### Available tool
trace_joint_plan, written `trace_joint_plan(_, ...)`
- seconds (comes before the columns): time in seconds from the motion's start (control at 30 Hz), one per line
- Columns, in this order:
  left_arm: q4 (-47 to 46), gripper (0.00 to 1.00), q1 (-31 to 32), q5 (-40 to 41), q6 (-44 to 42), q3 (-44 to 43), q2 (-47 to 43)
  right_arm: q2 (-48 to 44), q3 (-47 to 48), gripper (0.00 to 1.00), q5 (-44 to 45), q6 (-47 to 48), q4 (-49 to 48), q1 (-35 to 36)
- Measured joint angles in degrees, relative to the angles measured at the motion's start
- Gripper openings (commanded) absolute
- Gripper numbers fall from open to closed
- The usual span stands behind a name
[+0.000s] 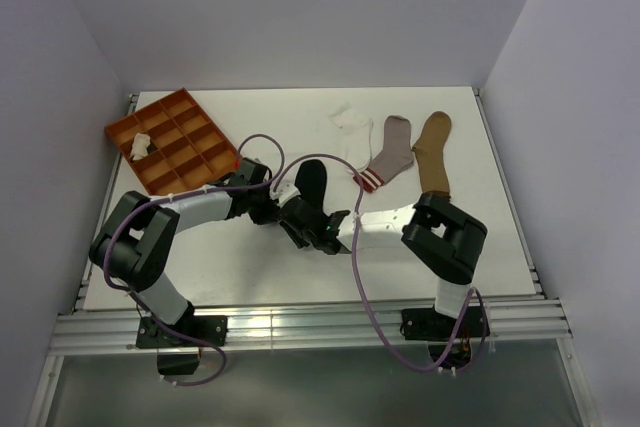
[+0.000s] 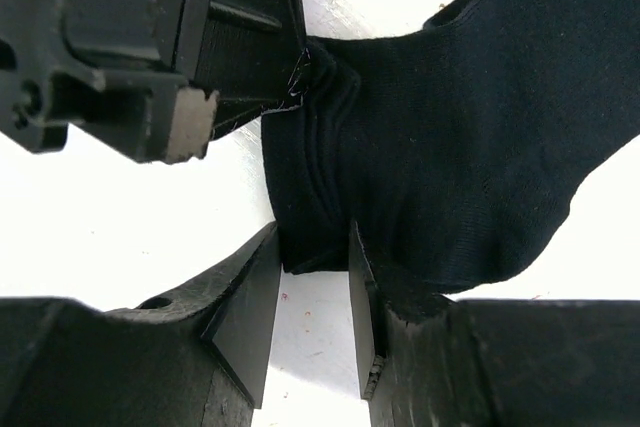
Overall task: Roll the socks
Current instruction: Roll the sock at the center of the board.
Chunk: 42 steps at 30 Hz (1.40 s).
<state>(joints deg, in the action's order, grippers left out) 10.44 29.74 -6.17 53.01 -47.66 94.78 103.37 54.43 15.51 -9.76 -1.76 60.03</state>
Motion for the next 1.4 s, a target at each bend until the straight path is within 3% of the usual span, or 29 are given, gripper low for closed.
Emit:
trace_joint_plan(0.13,0.02,0.09,0.00,0.00,0.00,0.00,0.00,0.55,0.79,0.36,0.37,-0.24,0.61,0.00)
trace_joint_plan(0.23,0.07,0.11,0.00,-0.02,0.00,-0.04,0.00,0.85,1.16,0.27,0.37,-0.13,0.70,0.00)
trace_joint_plan(0.37,0.09,0.13,0.00,0.00,0.11,-0.04,-0.02,1.01,1.42,0.07,-0.04,0.31,0.85,0.00)
trace_joint_plan(0.53,-0.39,0.21,0.00,0.42,0.52,0.83,-0.83,1.01,1.62,0.00,-2.97,0.44,0.92,-0.87)
trace_joint_plan(0.67,0.11,0.33,-0.02,2.54,1.11,3.10,-3.74,0.90,1.66,0.00,-12.04,-0.74,0.13,-4.11)
trace_joint_plan(0.9,2.34,0.77,0.00,6.80,2.51,7.21,-11.19,3.39,1.88,0.00,-36.87,-7.67,-2.14,-14.67)
trace_joint_plan(1.1,2.49,0.75,0.00,7.65,3.41,8.74,-15.93,9.18,1.86,0.00,-55.08,-17.97,-8.44,-20.85)
trace_joint_plan(1.2,2.23,0.69,0.00,7.50,3.65,9.16,-16.17,11.26,1.44,0.00,-60.19,-23.30,-11.21,-21.62)
trace_joint_plan(1.4,1.84,0.66,0.00,6.82,3.91,10.54,-14.58,13.03,-1.25,0.00,-65.66,-32.17,-15.91,-22.77)
